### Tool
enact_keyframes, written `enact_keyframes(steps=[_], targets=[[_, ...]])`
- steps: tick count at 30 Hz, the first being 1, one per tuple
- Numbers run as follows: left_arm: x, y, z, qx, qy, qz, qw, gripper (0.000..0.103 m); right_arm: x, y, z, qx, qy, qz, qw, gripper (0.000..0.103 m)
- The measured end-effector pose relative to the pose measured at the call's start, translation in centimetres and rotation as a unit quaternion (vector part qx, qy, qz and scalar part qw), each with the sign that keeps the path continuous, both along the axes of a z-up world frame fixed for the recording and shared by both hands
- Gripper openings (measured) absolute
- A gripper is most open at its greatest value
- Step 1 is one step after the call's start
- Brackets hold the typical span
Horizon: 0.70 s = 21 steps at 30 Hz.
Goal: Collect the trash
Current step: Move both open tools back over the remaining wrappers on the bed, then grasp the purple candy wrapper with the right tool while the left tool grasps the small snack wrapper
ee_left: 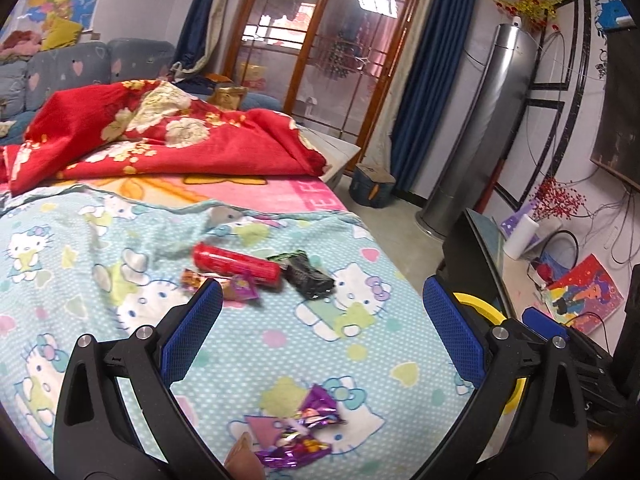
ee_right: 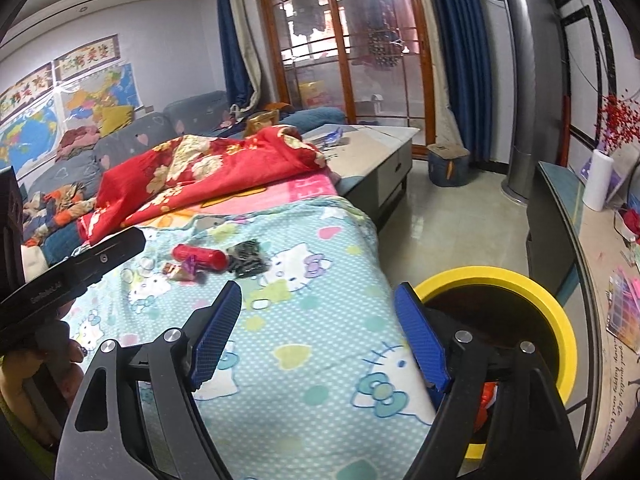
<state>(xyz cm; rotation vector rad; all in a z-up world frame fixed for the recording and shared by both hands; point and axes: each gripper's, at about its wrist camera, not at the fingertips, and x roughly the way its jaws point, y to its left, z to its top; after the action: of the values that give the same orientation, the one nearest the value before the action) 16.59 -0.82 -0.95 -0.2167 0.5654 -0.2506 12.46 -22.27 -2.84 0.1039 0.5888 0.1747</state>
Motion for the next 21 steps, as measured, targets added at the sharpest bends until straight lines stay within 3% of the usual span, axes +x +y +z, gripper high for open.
enact_keyframes(steps=[21], targets=[[0.2, 7.1, -1.1, -0.017, 0.017, 0.078, 0.9967, 0.092, 0.5, 9.1, -1.5, -0.024, 0.031, 0.109, 0.993, 0.077]])
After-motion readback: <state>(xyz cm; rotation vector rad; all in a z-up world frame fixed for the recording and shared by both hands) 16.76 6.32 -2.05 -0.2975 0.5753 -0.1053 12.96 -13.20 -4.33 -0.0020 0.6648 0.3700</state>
